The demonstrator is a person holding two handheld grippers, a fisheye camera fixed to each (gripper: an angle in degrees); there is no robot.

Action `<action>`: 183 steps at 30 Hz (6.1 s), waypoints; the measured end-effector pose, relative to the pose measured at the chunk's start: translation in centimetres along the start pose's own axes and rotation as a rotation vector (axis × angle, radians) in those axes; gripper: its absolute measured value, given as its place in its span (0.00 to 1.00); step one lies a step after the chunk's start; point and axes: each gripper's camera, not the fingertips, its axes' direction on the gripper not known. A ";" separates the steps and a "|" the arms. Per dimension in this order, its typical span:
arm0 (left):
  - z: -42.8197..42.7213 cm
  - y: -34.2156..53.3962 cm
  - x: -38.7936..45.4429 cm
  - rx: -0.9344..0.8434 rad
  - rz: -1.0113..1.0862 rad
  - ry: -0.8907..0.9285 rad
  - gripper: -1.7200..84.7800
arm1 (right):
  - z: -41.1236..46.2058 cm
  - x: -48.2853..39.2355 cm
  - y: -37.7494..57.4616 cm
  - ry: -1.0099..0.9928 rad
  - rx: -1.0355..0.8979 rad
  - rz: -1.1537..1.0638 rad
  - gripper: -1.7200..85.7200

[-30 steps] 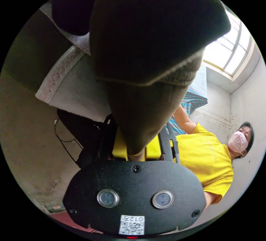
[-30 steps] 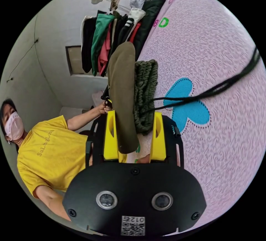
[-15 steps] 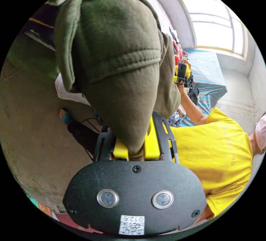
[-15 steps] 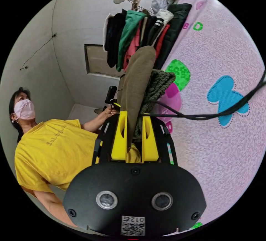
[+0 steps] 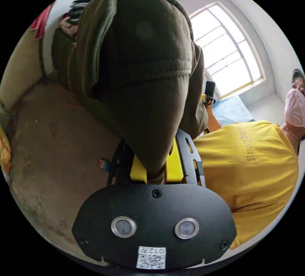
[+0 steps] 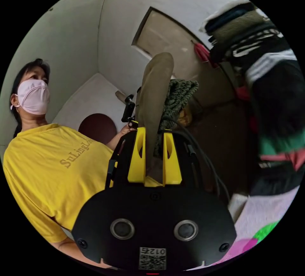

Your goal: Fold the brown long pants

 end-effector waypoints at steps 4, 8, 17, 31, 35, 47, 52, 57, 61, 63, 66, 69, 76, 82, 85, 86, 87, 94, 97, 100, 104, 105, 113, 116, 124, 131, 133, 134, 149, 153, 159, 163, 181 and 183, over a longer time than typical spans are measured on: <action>-8.8 5.6 -7.9 0.120 -0.146 -0.072 0.15 | 14.9 4.2 -10.4 -0.169 -0.160 -0.033 0.10; -13.3 8.8 -13.1 0.217 -0.238 -0.133 0.15 | 25.1 6.5 -17.2 -0.254 -0.259 -0.067 0.10; -17.4 2.9 -24.0 0.371 -0.230 -0.246 0.15 | 36.8 13.4 -33.5 -0.321 -0.335 -0.206 0.10; -11.7 -35.5 -42.6 0.359 0.180 -0.052 0.15 | 26.0 25.2 -57.7 0.031 -0.122 -0.272 0.10; -8.4 -46.2 -46.8 0.345 0.283 0.087 0.15 | 22.3 26.7 -63.6 0.174 -0.115 -0.258 0.10; 0.8 -80.6 -60.4 0.339 0.445 0.324 0.16 | 14.5 39.5 -85.7 0.488 -0.080 -0.277 0.10; 5.6 -88.5 -68.9 0.260 0.400 0.367 0.16 | 15.0 51.0 -90.8 0.465 -0.100 -0.220 0.10; 13.5 -92.4 -75.0 0.157 0.277 0.418 0.16 | 14.1 64.3 -92.5 0.372 -0.163 -0.063 0.10; 21.7 -95.5 -78.8 0.054 0.158 0.488 0.16 | 11.8 75.9 -92.0 0.290 -0.215 0.108 0.10; 25.2 -96.6 -80.2 0.017 0.103 0.495 0.16 | 10.7 80.5 -91.0 0.262 -0.220 0.167 0.10; 30.6 -98.3 -82.2 -0.054 0.028 0.501 0.16 | 9.0 87.8 -88.3 0.206 -0.212 0.226 0.10; 35.1 -99.5 -83.8 -0.130 -0.023 0.483 0.16 | 7.3 94.8 -84.8 0.119 -0.177 0.287 0.10; 43.3 -100.7 -90.4 -0.260 -0.164 0.514 0.16 | 6.5 108.9 -76.3 -0.076 -0.085 0.416 0.11; 46.7 -100.0 -93.4 -0.257 -0.145 0.589 0.16 | 6.6 115.2 -72.9 -0.209 -0.074 0.435 0.12; 47.2 -99.9 -93.2 -0.245 -0.086 0.572 0.16 | 6.4 116.6 -71.9 -0.220 -0.071 0.420 0.12; 47.2 -99.8 -93.1 -0.243 -0.074 0.568 0.16 | 6.4 116.8 -71.7 -0.218 -0.074 0.418 0.11; 47.4 -99.8 -92.9 -0.238 -0.053 0.567 0.16 | 6.2 116.9 -71.4 -0.214 -0.080 0.412 0.11; 52.8 -97.7 -96.7 -0.261 -0.127 0.701 0.16 | 4.4 119.3 -68.9 -0.217 -0.085 0.400 0.11; 54.9 -96.0 -99.2 -0.243 -0.176 0.821 0.16 | 4.6 121.6 -66.8 -0.289 -0.033 0.455 0.12; 55.5 -95.4 -99.8 -0.230 -0.130 0.827 0.16 | 4.5 122.6 -65.6 -0.323 -0.005 0.468 0.12; 56.1 -94.5 -99.9 -0.211 -0.067 0.837 0.17 | 4.0 123.4 -64.2 -0.350 0.026 0.464 0.13; 56.2 -94.1 -100.0 -0.202 -0.056 0.845 0.17 | 3.9 123.7 -63.7 -0.367 0.044 0.470 0.13; 56.4 -91.7 -100.2 -0.194 -0.018 0.845 0.17 | 2.7 121.6 -61.5 -0.301 0.133 0.500 0.12; 56.5 -91.2 -100.2 -0.198 -0.004 0.856 0.17 | 2.5 122.3 -59.7 -0.360 0.211 0.539 0.13; 55.4 -89.6 -100.2 -0.204 0.054 0.860 0.18 | -0.8 115.7 -59.8 -0.154 0.347 0.505 0.13; 54.2 -89.2 -99.8 -0.240 0.082 0.856 0.18 | -2.4 104.9 -66.1 0.293 0.266 0.411 0.15; 53.8 -88.9 -99.9 -0.244 0.077 0.870 0.18 | -0.1 105.0 -68.0 0.277 0.131 0.469 0.17; 53.7 -88.8 -99.9 -0.244 0.078 0.872 0.18 | 0.5 105.3 -68.2 0.239 0.108 0.485 0.17; 51.7 -90.1 -96.4 -0.331 0.061 0.857 0.18 | -1.5 94.4 -69.7 0.302 0.195 0.579 0.07; 49.5 -89.9 -96.1 -0.307 0.057 0.895 0.20 | -1.9 92.6 -68.3 0.062 0.455 0.502 0.09; 43.7 -88.8 -94.5 -0.228 0.054 0.793 0.23 | -3.8 80.0 -70.0 0.296 0.581 0.412 0.10; 37.1 -86.7 -92.0 -0.077 0.105 0.507 0.21 | -1.5 68.0 -74.3 0.582 0.573 0.240 0.07; 28.5 -78.2 -69.2 -0.064 0.605 0.132 0.03 | 10.1 46.3 -83.7 0.994 0.266 0.265 0.03; 25.7 -76.9 -66.7 0.062 0.615 0.091 0.03 | 9.2 41.1 -82.3 0.975 0.327 0.217 0.03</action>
